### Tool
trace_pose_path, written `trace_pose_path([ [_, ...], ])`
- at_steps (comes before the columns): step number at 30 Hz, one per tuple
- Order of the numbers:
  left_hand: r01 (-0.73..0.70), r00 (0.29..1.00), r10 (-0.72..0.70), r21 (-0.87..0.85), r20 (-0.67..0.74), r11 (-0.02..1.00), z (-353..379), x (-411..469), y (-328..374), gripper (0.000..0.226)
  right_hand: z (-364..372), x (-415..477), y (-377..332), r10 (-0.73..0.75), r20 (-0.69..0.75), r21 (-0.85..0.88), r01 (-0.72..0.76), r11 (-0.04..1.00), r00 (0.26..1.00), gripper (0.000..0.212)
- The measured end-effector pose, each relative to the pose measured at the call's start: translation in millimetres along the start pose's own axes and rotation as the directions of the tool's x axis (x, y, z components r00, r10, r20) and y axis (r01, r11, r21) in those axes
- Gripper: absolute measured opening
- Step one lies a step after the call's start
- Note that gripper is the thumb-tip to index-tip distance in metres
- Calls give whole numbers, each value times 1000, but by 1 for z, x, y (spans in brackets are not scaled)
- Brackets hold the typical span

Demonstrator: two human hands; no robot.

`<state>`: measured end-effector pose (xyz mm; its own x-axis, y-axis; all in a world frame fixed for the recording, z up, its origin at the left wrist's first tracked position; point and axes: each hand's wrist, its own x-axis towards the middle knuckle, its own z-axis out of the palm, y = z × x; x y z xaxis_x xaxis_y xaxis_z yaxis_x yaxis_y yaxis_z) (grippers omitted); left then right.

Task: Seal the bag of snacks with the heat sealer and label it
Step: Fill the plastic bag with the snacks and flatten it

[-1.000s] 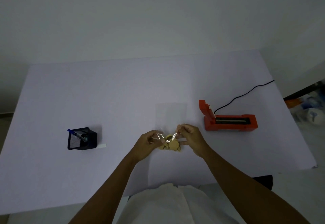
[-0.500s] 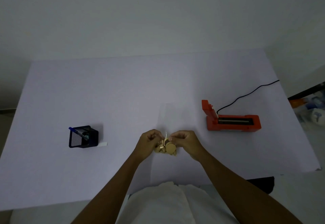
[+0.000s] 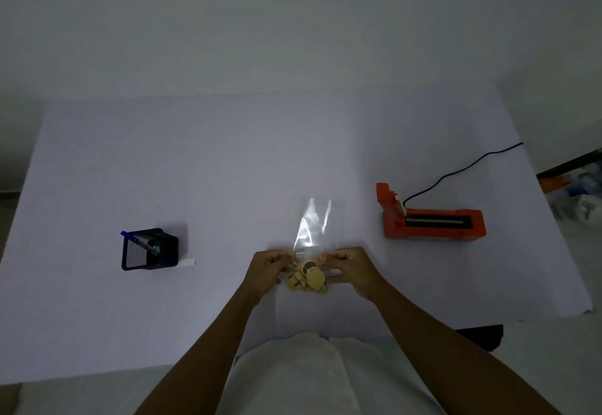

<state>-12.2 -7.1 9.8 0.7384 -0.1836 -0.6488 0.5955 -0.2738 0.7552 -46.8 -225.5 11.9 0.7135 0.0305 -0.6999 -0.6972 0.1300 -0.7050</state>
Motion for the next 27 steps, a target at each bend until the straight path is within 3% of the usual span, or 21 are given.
trace_pose_path([
  [5,85,994,-80,73,-76,994,-1,5,-8,14,1,10,18,37,-154,-129,-57,990,987,17],
  [8,128,983,-102,171,-150,977,3,9,-12,18,5,20,30,-15,-235,-260,-48,964,972,34],
  [11,188,960,-120,270,-252,944,11,11,-14,31,9,27,35,-62,-272,-403,-55,914,960,40],
  [14,264,928,-151,318,-339,911,21,14,-12,31,10,32,33,-64,-300,-475,-91,876,952,34],
  [17,283,911,-123,377,-395,882,29,17,-8,28,11,38,31,-56,-318,-539,-131,832,947,41],
  [27,317,899,-112,454,-423,833,35,21,-6,28,20,39,26,-82,-396,-693,-239,681,915,38],
])
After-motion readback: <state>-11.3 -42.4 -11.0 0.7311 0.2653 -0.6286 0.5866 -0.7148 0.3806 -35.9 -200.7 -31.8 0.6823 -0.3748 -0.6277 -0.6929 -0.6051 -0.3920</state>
